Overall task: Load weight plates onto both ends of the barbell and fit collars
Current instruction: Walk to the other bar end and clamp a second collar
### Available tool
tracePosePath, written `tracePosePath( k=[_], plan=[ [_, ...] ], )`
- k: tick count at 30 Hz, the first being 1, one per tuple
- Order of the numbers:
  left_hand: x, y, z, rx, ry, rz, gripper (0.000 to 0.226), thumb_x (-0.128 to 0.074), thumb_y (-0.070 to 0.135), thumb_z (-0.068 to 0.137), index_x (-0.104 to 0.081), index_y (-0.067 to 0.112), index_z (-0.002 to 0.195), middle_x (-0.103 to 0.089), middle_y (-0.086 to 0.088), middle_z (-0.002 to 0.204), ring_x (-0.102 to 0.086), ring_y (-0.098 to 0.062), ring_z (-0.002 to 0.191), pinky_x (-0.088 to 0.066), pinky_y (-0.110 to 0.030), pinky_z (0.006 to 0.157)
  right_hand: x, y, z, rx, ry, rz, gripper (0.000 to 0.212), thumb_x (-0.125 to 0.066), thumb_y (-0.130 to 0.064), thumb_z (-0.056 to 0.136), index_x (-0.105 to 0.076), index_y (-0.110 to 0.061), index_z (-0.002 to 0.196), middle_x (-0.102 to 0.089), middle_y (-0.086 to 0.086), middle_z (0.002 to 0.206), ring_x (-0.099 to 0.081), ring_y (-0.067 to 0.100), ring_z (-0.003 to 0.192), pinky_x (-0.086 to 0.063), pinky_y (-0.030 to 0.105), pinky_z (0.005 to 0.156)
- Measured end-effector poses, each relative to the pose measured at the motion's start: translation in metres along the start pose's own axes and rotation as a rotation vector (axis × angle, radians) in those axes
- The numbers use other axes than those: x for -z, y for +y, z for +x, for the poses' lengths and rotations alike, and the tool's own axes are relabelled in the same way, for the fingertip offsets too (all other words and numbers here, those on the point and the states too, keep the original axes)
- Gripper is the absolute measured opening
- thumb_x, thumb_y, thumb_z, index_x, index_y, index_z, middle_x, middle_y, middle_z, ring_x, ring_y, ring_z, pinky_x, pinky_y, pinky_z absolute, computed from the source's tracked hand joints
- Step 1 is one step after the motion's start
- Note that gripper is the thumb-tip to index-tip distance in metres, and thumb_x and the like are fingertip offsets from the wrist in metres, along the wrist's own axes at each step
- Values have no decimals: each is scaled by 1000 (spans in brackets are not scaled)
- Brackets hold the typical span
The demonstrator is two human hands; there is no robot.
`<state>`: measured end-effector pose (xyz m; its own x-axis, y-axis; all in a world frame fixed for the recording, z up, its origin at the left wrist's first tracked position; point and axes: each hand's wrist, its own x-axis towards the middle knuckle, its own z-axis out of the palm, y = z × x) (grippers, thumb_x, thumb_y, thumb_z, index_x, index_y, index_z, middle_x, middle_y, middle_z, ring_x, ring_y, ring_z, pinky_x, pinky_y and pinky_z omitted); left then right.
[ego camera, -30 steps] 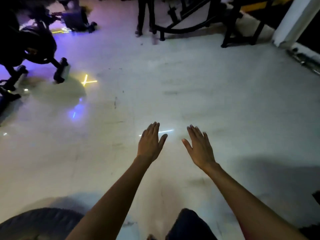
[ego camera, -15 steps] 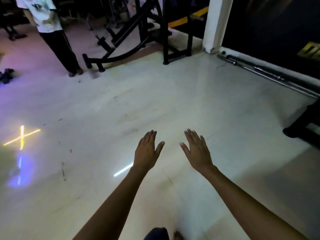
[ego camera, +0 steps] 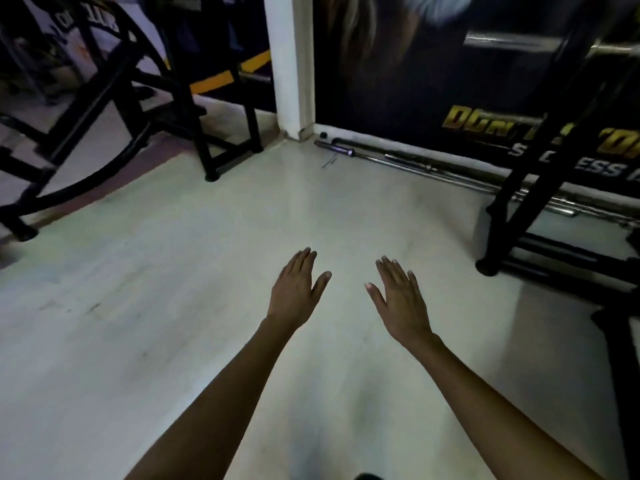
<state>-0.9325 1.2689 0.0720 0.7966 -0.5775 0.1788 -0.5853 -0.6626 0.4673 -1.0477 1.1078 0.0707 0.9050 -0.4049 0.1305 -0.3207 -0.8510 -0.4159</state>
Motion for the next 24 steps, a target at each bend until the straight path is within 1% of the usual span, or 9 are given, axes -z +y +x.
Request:
tracePosePath(
  k=[5,9,11,16,20,24],
  plan=[
    [-18,-10,136,-132,-59,-45,58,-35,47,96,-30,13,144,-30,-2,153,-20,-15,142,-22,-31,113,2,23,100,-156,130,-4,53,-33,-38,98,-26,-13,144,-22,4,155,-13,16,144,-3,32,117],
    [-38,-9,250,-250,-66,-48,59,-37,47,96,-31,13,143,-31,-4,152,-24,-18,141,-26,-33,113,8,56,195,-215,195,-2,53,-33,-38,98,-26,-12,144,-22,5,155,-12,17,144,-4,33,117],
    [-44,-4,309,-273,-52,-69,59,-38,47,96,-31,13,143,-32,-5,151,-26,-19,140,-29,-35,112,17,69,244,-232,244,7,54,-34,-38,98,-26,-12,144,-22,6,155,-13,18,144,-5,34,117],
    [-55,31,455,-349,-41,-96,59,-37,47,95,-31,14,143,-33,-5,151,-28,-20,139,-31,-37,111,56,110,370,-254,306,-51,55,-33,-38,98,-23,-12,145,-22,5,155,-14,18,144,-4,33,117],
    [-73,66,558,-419,-46,-144,59,-37,48,95,-29,15,144,-33,-7,150,-28,-22,139,-30,-36,110,82,147,462,-322,358,-97,55,-35,-37,98,-23,-11,145,-23,7,154,-14,19,144,-4,34,117],
    [-101,105,667,-545,-64,-172,59,-38,48,95,-28,17,144,-32,-5,151,-26,-21,140,-27,-35,110,104,195,542,-408,436,-127,55,-36,-36,98,-23,-12,145,-23,5,154,-12,18,144,-5,34,118]
  ],
)
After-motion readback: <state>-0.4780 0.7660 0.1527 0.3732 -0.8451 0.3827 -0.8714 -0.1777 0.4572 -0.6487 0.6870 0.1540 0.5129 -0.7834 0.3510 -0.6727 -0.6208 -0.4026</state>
